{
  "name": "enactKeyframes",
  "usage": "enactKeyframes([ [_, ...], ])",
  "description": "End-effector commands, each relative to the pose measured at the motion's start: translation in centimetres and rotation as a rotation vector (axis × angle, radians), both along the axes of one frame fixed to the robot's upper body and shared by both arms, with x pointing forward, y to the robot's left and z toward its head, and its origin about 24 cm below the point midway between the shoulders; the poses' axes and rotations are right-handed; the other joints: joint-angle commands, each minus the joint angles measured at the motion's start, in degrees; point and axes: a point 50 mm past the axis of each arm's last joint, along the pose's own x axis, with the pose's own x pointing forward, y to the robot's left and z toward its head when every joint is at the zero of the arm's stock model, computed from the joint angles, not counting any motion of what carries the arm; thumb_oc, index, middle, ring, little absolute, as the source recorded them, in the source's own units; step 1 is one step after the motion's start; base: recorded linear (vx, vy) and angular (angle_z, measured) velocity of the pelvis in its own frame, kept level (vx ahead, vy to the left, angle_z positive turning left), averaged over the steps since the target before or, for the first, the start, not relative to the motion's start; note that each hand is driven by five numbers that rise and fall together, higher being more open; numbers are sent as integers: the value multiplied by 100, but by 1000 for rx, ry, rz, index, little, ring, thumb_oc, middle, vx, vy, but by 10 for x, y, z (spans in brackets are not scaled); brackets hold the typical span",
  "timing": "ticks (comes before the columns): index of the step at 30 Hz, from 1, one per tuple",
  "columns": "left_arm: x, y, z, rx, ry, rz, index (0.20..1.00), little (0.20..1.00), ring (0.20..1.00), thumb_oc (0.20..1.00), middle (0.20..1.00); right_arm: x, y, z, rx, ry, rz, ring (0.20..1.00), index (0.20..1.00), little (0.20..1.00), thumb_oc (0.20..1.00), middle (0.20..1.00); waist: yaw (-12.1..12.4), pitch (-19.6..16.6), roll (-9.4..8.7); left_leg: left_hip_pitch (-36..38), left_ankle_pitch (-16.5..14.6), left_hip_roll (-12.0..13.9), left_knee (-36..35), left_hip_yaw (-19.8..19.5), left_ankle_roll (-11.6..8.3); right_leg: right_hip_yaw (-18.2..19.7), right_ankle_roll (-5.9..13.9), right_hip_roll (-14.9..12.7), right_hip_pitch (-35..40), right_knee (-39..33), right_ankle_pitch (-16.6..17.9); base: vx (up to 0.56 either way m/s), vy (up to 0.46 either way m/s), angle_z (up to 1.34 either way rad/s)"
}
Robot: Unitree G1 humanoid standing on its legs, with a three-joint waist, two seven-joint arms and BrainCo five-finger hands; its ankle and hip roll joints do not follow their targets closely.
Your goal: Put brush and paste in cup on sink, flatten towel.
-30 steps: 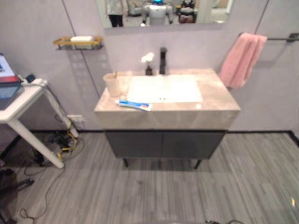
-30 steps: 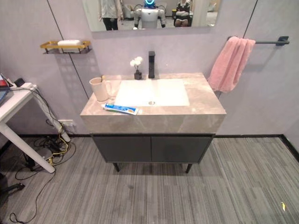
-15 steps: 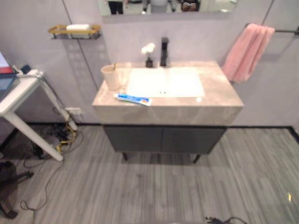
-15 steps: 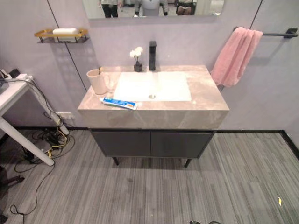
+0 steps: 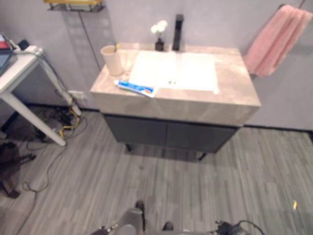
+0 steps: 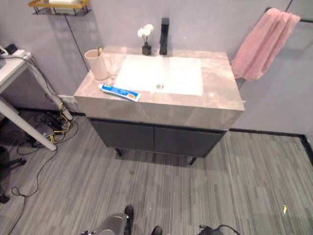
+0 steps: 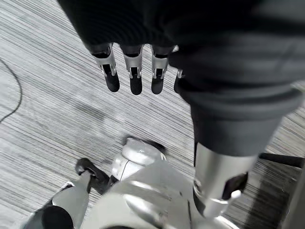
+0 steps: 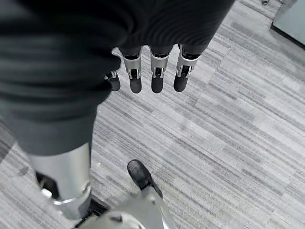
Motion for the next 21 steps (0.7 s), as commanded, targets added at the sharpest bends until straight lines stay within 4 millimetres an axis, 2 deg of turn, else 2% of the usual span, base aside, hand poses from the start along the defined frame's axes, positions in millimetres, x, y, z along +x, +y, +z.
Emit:
enactKeyframes([
  [1,-1,7,1,39,19,-50,1000,1000,1000,1000,1000,4,-12,5,-44,-12,15,1000,1000,1000,1000,1000,35,-203,-31,-48,534,49,-486,-98,27,-84,462,-96,141,145,-379,334,214,-21],
  [3,-6,11,2,48,32,-42,1000,1000,1000,1000,1000,8,-7,4,-28,-25,13,1000,1000,1000,1000,1000,115,-230,-27,-17,672,39,-692,-373,-5,22,492,-89,236,244,-489,324,226,-23],
  [4,-10,14,3,53,36,-27,1000,1000,1000,1000,1000,8,-5,4,-21,-21,15,1000,1000,1000,1000,1000,133,-350,-3,21,666,17,-694,-554,98,57,515,-94,228,341,-549,232,179,-41],
  [6,-12,16,3,61,44,-21,1000,1000,1000,1000,1000,7,0,2,-14,-15,25,1000,1000,1000,1000,1000,172,-433,-27,22,721,-28,-553,-692,150,91,549,-144,298,418,-604,345,265,-77],
  [9,-18,32,7,100,52,-13,1000,1000,1000,1000,1000,11,11,0,25,-35,8,1000,1000,1000,1000,1000,241,-580,-148,-45,333,-244,130,-645,384,145,790,-511,266,1036,-548,469,425,-30],
  [11,-19,37,9,122,61,-64,1000,1000,1000,1000,1000,20,18,1,48,-64,27,1000,1000,1000,1000,1000,272,-627,-142,77,125,-326,232,-586,549,227,958,-710,13,1690,-233,345,418,-19],
  [14,-17,42,11,151,67,-158,1000,1000,1000,1000,1000,46,29,9,79,-161,79,1000,1000,1000,1000,1000,197,-502,-48,492,-70,-536,126,-508,825,365,1156,-1179,-708,3423,717,235,436,-21],
  [15,-15,44,12,160,63,-170,1000,1000,1000,1000,1000,56,35,13,97,-200,93,1000,1000,1000,1000,1000,128,-387,8,635,-106,-549,61,-463,885,297,1179,-1310,-951,3964,890,142,416,-7],
  [17,-10,45,13,179,52,-218,1000,1000,1000,1000,1000,70,43,19,118,-261,114,1000,1000,1000,1000,1000,56,-214,120,857,-224,-528,0,-313,949,67,1236,-1533,-1265,4494,853,147,320,8],
  [18,-9,44,13,174,51,-222,1000,1000,1000,1000,1000,76,48,22,133,-289,131,1000,1000,1000,1000,1000,16,-164,153,922,-216,-501,-10,-333,941,172,1194,-1369,-1424,4417,640,110,150,-14],
  [19,-9,44,13,174,51,-222,1000,1000,1000,1000,1000,76,48,22,133,-289,131,1000,1000,1000,1000,1000,14,-171,151,913,-213,-503,-10,-334,941,171,1192,-1372,-1436,4423,637,184,111,-27],
  [20,-9,48,15,189,49,-230,1000,1000,1000,1000,1000,80,53,23,156,-305,142,1000,1000,1000,1000,1000,92,-165,187,1072,-341,-422,8,-245,874,-213,1207,-1382,-1255,3544,392,223,95,-14],
  [21,-9,47,14,187,51,-237,1000,1000,1000,1000,1000,83,56,25,161,-313,155,1000,1000,1000,1000,1000,163,-180,236,1141,-412,-315,4,-165,834,-495,1202,-1530,-1077,2964,316,261,83,-7],
])
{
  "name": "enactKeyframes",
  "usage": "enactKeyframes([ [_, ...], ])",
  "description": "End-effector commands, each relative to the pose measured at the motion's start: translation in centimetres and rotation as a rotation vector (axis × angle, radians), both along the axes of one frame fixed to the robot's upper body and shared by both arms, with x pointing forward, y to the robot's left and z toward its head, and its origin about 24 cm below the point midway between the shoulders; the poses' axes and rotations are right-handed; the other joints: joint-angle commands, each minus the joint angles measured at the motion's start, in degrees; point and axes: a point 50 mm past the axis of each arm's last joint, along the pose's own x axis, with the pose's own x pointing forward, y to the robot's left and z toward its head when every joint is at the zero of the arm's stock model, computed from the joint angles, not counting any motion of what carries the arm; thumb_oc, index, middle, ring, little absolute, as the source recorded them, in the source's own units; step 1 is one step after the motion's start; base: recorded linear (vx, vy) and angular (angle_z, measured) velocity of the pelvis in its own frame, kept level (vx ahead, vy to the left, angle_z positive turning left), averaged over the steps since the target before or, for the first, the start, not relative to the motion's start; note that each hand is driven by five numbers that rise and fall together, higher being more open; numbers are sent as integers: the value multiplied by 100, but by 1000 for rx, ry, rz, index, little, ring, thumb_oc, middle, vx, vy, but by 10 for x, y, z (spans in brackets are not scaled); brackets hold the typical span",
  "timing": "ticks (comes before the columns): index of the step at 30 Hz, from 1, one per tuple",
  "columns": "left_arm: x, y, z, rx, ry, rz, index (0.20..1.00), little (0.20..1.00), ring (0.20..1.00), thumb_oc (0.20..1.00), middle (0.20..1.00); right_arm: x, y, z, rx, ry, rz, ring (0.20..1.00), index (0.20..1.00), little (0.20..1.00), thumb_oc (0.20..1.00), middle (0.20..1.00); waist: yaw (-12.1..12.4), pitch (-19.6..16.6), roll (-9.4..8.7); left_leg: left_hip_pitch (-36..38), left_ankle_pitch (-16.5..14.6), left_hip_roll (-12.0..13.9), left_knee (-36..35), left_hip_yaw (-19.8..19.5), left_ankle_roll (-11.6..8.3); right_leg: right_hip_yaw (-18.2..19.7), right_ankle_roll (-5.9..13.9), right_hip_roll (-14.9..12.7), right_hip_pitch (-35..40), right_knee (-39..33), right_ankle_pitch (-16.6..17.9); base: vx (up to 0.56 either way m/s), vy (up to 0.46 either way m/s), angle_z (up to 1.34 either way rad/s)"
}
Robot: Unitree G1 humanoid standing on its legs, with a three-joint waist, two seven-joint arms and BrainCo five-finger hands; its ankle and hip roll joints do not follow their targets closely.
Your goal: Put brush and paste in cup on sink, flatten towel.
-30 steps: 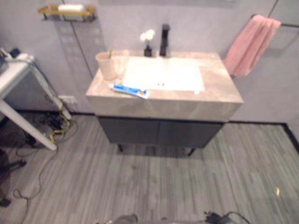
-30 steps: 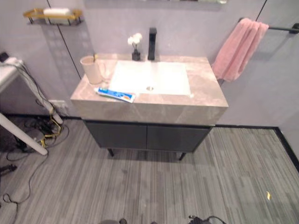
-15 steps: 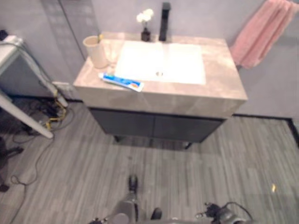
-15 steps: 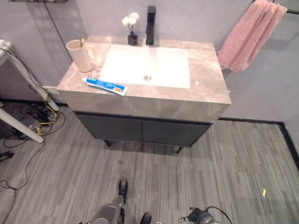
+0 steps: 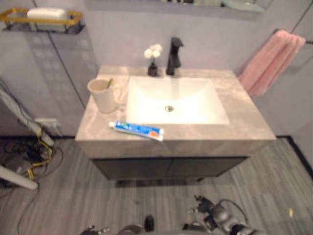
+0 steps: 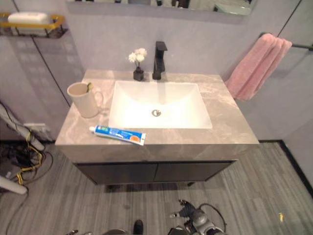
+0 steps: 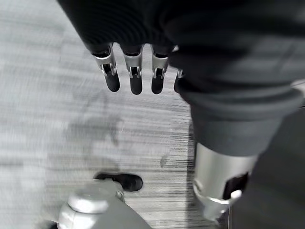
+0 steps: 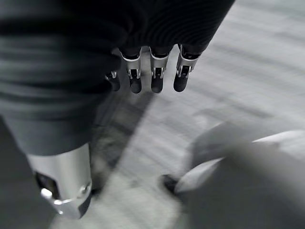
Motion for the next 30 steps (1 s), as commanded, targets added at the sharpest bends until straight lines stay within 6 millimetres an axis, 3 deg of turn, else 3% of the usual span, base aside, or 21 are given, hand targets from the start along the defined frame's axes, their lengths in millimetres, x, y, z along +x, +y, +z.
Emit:
enactKeyframes([
  [1,-6,16,5,51,1,4,1000,1000,1000,1000,1000,16,-1,8,1,-43,7,1000,1000,1000,1000,1000,313,180,-74,-156,-584,533,429,-74,-315,-722,51,48,1230,-2662,1104,105,7,-14],
  [2,-6,16,5,51,1,4,1000,1000,1000,1000,1000,16,-1,8,1,-43,7,1000,1000,1000,1000,1000,315,184,-65,-151,-588,544,432,-75,-320,-726,47,65,1247,-2687,1115,71,-30,-47],
  [3,-3,16,5,56,-5,-11,1000,1000,1000,1000,1000,19,1,9,-8,-51,37,1000,1000,1000,1000,1000,326,188,-67,-162,-615,559,459,-111,-344,-614,78,90,1280,-3211,1275,49,-42,-65],
  [5,10,17,8,72,-36,-42,1000,1000,1000,1000,1000,28,2,15,-39,-79,89,1000,1000,1000,1000,1000,316,164,-112,-262,-720,582,625,-145,-361,-185,236,8,1275,-4334,2026,115,-93,-43],
  [6,10,17,8,72,-36,-42,1000,1000,1000,1000,1000,28,2,15,-39,-79,89,1000,1000,1000,1000,1000,314,157,-114,-271,-718,580,627,-146,-360,-187,236,8,1271,-4343,2032,189,-168,1],
  [7,16,18,9,82,-47,-58,1000,1000,1000,1000,1000,30,-1,16,-50,-87,95,1000,1000,1000,1000,1000,283,152,-141,-279,-820,639,781,-218,-410,32,351,-114,1205,-4423,2323,177,-185,14],
  [8,16,17,9,83,-43,-70,1000,1000,1000,1000,1000,31,-1,17,-47,-89,106,1000,1000,1000,1000,1000,271,116,-183,-268,-842,653,781,-250,-454,56,335,-52,1278,-4473,2111,178,-187,22],
  [11,15,20,10,94,-37,-79,1000,1000,1000,1000,1000,31,-3,17,-67,-84,126,1000,1000,1000,1000,1000,291,59,-289,-189,-851,771,724,-252,-585,-104,306,66,1353,-4549,1903,190,-313,31],
  [12,11,26,11,107,-23,-66,1000,1000,1000,1000,1000,36,-3,21,-94,-99,187,1000,1000,1000,1000,1000,246,13,-374,-82,-717,1004,520,-429,-764,-210,188,318,1411,-4514,1633,259,-488,15],
  [15,8,28,11,110,-22,-43,1000,1000,1000,1000,1000,38,-10,23,-109,-114,171,1000,1000,1000,1000,1000,184,-44,-412,-72,-563,1220,301,-509,-904,-379,74,510,1481,-4658,1427,172,-401,38],
  [18,20,27,13,126,-56,-78,1000,1000,1000,1000,1000,41,-14,26,-117,-137,138,1000,1000,1000,1000,1000,132,-52,-419,-97,-277,1522,-3,-423,-1139,-550,-56,749,1512,-4855,1274,81,-300,28],
  [20,25,25,14,131,-72,-97,1000,1000,1000,1000,1000,42,-16,27,-116,-145,127,1000,1000,1000,1000,1000,84,-67,-416,-131,-173,1584,-91,-307,-1190,-633,-61,777,1507,-4936,1265,81,-194,48],
  [22,55,17,20,160,-173,-215,1000,1000,1000,1000,1000,37,-36,30,-144,-162,78,1000,1000,1000,1000,1000,-90,-45,-228,-251,152,1752,-309,781,-1273,-946,-56,767,1570,-5005,1213,110,-181,78],
  [27,62,11,27,190,-243,-385,1000,1000,1000,1000,1000,34,-46,29,-191,-144,74,1000,1000,1000,1000,1000,61,-141,-67,-347,139,1733,-309,506,-1318,-982,-25,771,1578,-5124,1254,49,3,35],
  [30,70,21,48,229,-342,-538,1000,1000,1000,1000,1000,32,-53,29,-206,-148,45,1000,1000,1000,1000,1000,165,-152,46,-345,153,1711,-309,518,-1343,-1014,25,719,1611,-5125,1287,29,56,-4],
])
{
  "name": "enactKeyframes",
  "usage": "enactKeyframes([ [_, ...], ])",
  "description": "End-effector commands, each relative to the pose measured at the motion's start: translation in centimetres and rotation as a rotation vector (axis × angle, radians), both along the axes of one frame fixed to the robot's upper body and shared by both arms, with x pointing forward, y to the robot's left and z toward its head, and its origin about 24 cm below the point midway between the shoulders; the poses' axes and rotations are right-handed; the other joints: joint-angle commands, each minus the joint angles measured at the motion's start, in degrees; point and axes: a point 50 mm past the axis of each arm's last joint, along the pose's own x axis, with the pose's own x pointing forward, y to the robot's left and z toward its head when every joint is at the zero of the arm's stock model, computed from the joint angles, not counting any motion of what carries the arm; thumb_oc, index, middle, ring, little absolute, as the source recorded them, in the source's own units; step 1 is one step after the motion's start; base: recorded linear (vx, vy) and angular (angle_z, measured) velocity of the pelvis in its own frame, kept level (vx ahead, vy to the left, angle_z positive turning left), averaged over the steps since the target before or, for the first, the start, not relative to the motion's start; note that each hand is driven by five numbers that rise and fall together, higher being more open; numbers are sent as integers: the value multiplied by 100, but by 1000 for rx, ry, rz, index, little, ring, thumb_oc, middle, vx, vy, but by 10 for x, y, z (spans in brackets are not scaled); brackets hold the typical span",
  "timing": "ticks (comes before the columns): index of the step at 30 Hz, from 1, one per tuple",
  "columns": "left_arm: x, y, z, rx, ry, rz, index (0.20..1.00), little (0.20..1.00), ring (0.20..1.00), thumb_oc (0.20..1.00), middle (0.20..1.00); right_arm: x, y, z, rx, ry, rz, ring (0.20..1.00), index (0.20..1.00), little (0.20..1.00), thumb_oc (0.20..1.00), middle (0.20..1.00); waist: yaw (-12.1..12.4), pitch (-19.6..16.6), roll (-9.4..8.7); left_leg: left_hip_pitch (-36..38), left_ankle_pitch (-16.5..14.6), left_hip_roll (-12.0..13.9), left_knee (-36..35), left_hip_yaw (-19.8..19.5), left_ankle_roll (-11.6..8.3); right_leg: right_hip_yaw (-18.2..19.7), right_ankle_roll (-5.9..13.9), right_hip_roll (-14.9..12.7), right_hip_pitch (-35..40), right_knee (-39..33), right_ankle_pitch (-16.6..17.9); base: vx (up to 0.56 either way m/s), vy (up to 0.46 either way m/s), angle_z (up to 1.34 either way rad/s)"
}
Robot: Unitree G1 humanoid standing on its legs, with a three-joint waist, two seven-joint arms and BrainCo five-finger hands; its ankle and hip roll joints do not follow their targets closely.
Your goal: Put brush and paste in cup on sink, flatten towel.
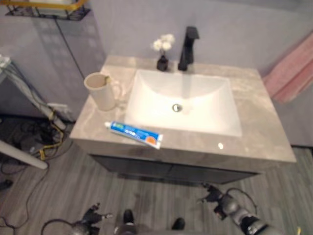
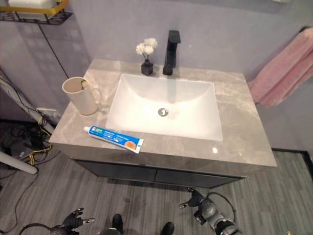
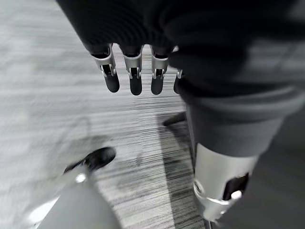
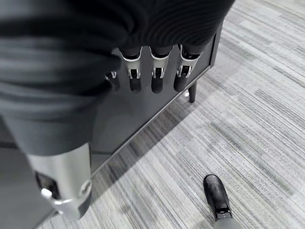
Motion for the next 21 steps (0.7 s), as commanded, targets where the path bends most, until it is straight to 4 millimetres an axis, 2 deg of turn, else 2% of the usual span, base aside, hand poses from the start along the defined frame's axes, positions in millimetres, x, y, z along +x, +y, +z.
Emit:
enactKeyframes([
  [1,10,27,30,103,-107,-164,1000,1000,1000,1000,1000,15,-9,10,-13,-68,-36,1000,1000,1000,1000,1000,268,-6,152,43,124,277,-191,-373,-30,74,332,-68,86,-9,-176,22,54,5],
  [5,17,52,83,150,-252,-287,1000,1000,1000,1000,1000,3,-19,9,10,-66,-85,1000,1000,1000,1000,1000,354,12,229,25,112,241,-191,-464,-39,-31,382,-129,142,-9,-156,28,54,12],
  [6,21,56,103,164,-310,-320,1000,1000,1000,1000,1000,-1,-21,7,16,-56,-100,1000,1000,1000,1000,1000,385,10,231,19,102,220,-191,-500,-37,-71,403,-151,167,-9,-149,29,62,7],
  [8,24,60,122,180,-352,-360,1000,1000,1000,1000,1000,-7,-23,4,17,-39,-107,1000,1000,1000,1000,1000,427,17,243,28,78,194,-191,-529,-29,-98,426,-178,194,-9,-140,21,58,11],
  [9,29,59,134,190,-389,-400,1000,1000,1000,1000,1000,-10,-25,3,13,-24,-112,1000,1000,1000,1000,1000,466,20,261,36,68,176,-191,-557,-28,-111,439,-190,212,-9,-132,13,37,13],
  [10,28,59,135,191,-388,-399,1000,1000,1000,1000,1000,-10,-24,2,15,-23,-111,1000,1000,1000,1000,1000,462,19,251,39,67,175,-191,-557,-27,-111,441,-191,215,-9,-132,15,41,10],
  [12,40,51,180,200,-489,-539,1000,1000,1000,1000,1000,-26,-33,-4,0,34,-167,1000,1000,1000,1000,1000,541,8,267,72,26,133,-191,-602,-21,-158,487,-229,272,-9,-106,25,60,8],
  [14,46,44,210,222,-556,-628,1000,1000,1000,1000,1000,-39,-41,-9,-7,76,-226,1000,1000,1000,1000,1000,586,-3,294,84,0,113,-191,-636,-19,-183,516,-249,303,-9,-86,16,48,3],
  [15,44,45,212,224,-553,-626,1000,1000,1000,1000,1000,-39,-39,-9,-4,78,-223,1000,1000,1000,1000,1000,575,-7,273,87,-1,113,-191,-634,-18,-181,517,-250,304,-9,-85,7,50,5],
  [16,47,41,244,285,-598,-717,1000,1000,1000,1000,1000,-59,-49,-15,-18,141,-295,1000,1000,1000,1000,1000,633,-25,292,98,-20,96,-191,-664,-20,-200,536,-264,330,-10,-75,8,44,7],
  [20,54,37,284,345,-715,-783,1000,1000,1000,1000,1000,-92,-54,-24,-37,259,-339,1000,1000,1000,1000,1000,637,-92,275,127,-68,55,-191,-689,-18,-207,579,-310,359,-10,-56,7,48,12],
  [21,58,31,292,366,-751,-811,1000,1000,1000,1000,1000,-95,-54,-25,-34,269,-335,1000,1000,1000,1000,1000,621,-110,266,135,-80,46,-191,-683,-19,-196,582,-316,362,-10,-54,15,58,9],
])
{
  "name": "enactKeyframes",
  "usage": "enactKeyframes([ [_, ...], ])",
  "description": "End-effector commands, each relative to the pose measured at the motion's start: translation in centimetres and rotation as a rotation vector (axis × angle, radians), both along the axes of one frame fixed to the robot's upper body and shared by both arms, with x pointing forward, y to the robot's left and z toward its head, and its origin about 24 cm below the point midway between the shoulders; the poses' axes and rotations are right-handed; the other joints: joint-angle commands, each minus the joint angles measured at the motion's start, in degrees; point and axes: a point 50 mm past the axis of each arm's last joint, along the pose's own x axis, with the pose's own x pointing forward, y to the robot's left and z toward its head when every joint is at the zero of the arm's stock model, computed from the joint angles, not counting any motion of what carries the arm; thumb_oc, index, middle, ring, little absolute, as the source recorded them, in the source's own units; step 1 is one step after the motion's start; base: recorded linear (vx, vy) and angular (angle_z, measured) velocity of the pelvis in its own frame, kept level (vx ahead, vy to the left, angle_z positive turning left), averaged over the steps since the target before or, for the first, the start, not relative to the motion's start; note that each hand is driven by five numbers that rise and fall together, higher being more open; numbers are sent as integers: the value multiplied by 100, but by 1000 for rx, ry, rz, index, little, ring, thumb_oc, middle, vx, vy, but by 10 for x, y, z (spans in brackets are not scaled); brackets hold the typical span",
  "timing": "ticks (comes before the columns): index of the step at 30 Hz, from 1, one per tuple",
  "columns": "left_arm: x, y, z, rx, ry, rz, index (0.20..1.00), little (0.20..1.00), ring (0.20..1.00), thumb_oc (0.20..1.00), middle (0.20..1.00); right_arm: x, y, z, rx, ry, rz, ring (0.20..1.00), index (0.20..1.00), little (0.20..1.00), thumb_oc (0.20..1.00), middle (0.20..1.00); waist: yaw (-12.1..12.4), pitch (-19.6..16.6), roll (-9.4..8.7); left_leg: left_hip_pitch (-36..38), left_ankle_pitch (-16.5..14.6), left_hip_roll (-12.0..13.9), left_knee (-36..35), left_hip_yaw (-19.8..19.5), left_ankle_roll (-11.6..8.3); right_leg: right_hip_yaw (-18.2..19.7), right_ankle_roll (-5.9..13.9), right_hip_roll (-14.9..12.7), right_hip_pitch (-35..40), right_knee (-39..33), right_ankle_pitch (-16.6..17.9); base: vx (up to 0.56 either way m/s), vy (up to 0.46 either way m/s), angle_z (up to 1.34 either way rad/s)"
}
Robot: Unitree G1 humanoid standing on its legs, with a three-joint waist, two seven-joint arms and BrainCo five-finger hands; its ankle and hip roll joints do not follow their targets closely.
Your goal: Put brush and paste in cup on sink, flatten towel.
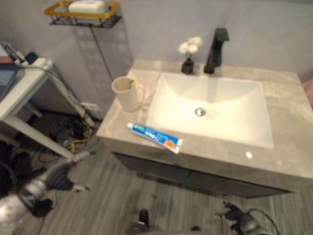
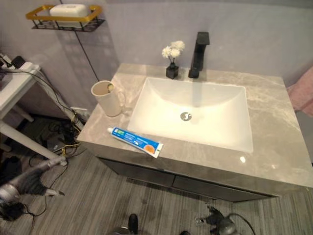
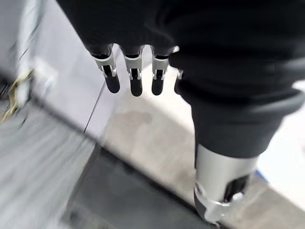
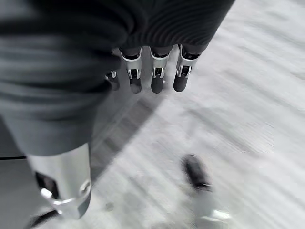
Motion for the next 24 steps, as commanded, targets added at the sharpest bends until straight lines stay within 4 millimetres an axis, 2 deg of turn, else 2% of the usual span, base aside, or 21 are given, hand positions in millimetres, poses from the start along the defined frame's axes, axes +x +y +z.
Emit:
enactKeyframes([
  [1,13,-5,25,19,-125,-64,1000,1000,1000,1000,1000,3,1,0,15,17,-10,1000,1000,1000,1000,1000,-1,-125,-191,-124,-213,207,64,-303,-69,110,368,-193,22,-6,35,13,51,-1],
  [3,18,-6,33,-5,-177,-60,1000,1000,1000,1000,1000,-5,1,-2,30,24,-67,1000,1000,1000,1000,1000,-74,-158,-201,-102,-247,189,64,-289,-55,141,372,-211,26,-6,48,14,56,-2],
  [5,25,-7,40,44,-202,-82,1000,1000,1000,1000,1000,-17,-1,-4,59,18,-170,1000,1000,1000,1000,1000,-176,-179,-189,-63,-294,169,64,-235,-34,201,404,-236,9,-6,78,14,72,-4],
  [7,31,-11,44,59,-223,-104,1000,1000,1000,1000,1000,-21,1,-5,73,26,-188,1000,1000,1000,1000,1000,-219,-194,-184,-29,-341,142,64,-166,-9,284,427,-268,-29,-6,108,5,77,-16],
  [11,40,-11,39,81,-229,-110,1000,1000,1000,1000,1000,-27,2,-6,83,36,-186,1000,1000,1000,1000,1000,-417,-187,-196,33,-442,73,64,-7,49,530,476,-337,-139,-6,188,-1,80,-25],
  [17,55,-16,30,117,-213,-133,1000,1000,1000,1000,1000,-48,4,-9,105,61,-250,1000,1000,1000,1000,1000,-578,-170,-165,69,-566,-39,64,239,151,831,575,-450,-366,-6,299,9,80,-38],
  [24,65,-18,21,148,-187,-143,1000,1000,1000,1000,1000,-57,5,-10,108,77,-273,1000,1000,1000,1000,1000,-766,-71,-185,77,-626,-89,64,487,224,1183,627,-493,-648,-6,405,11,54,-32],
])
